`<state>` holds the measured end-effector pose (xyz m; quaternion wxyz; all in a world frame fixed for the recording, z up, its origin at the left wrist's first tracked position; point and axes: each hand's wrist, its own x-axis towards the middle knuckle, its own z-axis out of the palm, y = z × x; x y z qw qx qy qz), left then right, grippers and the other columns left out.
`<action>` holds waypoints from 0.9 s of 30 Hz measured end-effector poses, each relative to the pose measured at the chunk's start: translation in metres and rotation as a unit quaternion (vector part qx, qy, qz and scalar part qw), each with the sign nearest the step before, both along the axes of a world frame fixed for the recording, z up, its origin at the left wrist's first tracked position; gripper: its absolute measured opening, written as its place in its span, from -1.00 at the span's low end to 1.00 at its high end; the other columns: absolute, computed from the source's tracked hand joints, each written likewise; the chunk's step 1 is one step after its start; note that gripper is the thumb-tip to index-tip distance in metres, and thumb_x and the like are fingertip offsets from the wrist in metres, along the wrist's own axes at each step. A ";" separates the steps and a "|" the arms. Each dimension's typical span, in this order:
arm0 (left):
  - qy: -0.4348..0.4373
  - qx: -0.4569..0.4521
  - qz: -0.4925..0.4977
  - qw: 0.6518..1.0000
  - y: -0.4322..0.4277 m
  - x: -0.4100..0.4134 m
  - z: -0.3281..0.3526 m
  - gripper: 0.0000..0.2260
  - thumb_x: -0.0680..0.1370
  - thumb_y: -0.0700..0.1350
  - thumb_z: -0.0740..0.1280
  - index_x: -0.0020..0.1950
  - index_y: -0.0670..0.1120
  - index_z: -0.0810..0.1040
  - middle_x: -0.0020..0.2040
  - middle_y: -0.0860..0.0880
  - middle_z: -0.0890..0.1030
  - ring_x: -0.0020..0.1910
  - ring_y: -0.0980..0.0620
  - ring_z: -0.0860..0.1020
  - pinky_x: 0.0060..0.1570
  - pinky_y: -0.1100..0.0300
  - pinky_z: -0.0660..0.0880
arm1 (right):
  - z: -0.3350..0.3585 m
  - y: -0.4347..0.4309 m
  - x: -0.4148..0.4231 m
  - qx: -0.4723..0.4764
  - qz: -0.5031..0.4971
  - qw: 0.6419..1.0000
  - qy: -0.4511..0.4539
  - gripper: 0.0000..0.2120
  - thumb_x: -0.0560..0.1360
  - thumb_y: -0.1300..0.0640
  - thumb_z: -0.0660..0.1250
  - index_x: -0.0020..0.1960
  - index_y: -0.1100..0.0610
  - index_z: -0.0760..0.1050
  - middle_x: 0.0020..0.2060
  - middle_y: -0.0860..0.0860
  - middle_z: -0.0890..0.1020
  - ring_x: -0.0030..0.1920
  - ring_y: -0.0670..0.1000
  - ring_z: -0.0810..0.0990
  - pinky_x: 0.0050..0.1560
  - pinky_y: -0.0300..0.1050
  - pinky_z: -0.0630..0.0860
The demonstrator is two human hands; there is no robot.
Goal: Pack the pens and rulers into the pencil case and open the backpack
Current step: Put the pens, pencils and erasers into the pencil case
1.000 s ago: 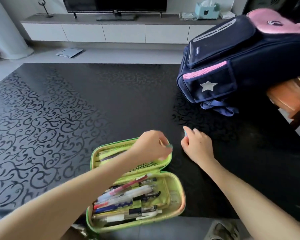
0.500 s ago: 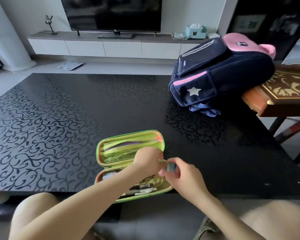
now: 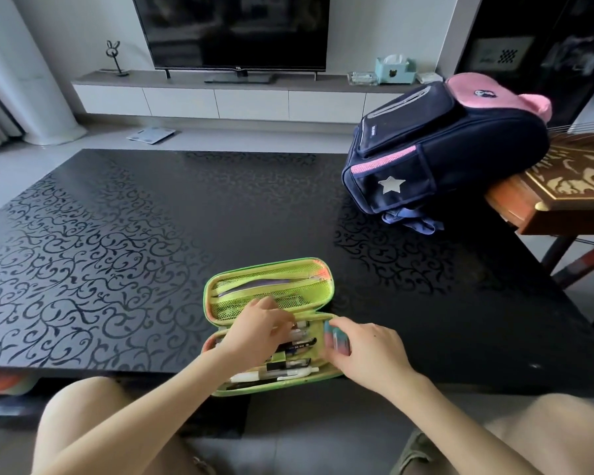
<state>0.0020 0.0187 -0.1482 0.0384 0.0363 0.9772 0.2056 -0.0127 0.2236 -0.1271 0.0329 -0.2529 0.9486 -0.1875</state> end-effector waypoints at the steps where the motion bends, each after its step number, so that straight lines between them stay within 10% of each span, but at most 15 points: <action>1: 0.010 0.005 -0.001 1.000 -0.001 0.002 -0.001 -0.76 0.59 0.03 0.18 0.18 0.07 0.56 0.01 0.03 0.48 0.03 0.02 0.36 0.10 0.11 0.37 | 0.002 0.001 -0.002 -0.004 0.000 1.000 0.004 -0.63 0.50 -0.16 0.20 0.27 -0.09 0.41 -0.17 -0.11 0.62 -0.05 -0.04 0.59 -0.19 -0.18 0.34; 13: 0.098 -0.029 -0.021 0.995 -0.007 0.021 -0.017 -0.39 0.53 0.26 -0.26 0.21 0.13 0.50 0.11 0.04 0.51 0.13 -0.04 0.40 0.12 0.04 0.32 | 0.005 -0.006 -0.011 0.023 0.052 0.996 -0.063 -0.64 0.52 0.03 0.26 0.31 -0.03 0.38 -0.22 -0.18 0.47 -0.08 -0.04 0.47 -0.17 -0.20 0.31; 27: 0.124 0.111 0.018 0.986 -0.045 0.046 -0.019 -0.80 0.46 0.04 0.26 -0.03 0.14 0.66 0.01 0.09 0.59 0.02 0.09 0.49 0.01 0.19 0.43 | -0.004 -0.036 -0.008 -0.024 0.073 0.997 -0.001 -0.84 0.51 0.03 0.32 0.06 0.05 0.54 -0.15 -0.15 0.48 -0.08 -0.11 0.39 -0.09 -0.27 0.33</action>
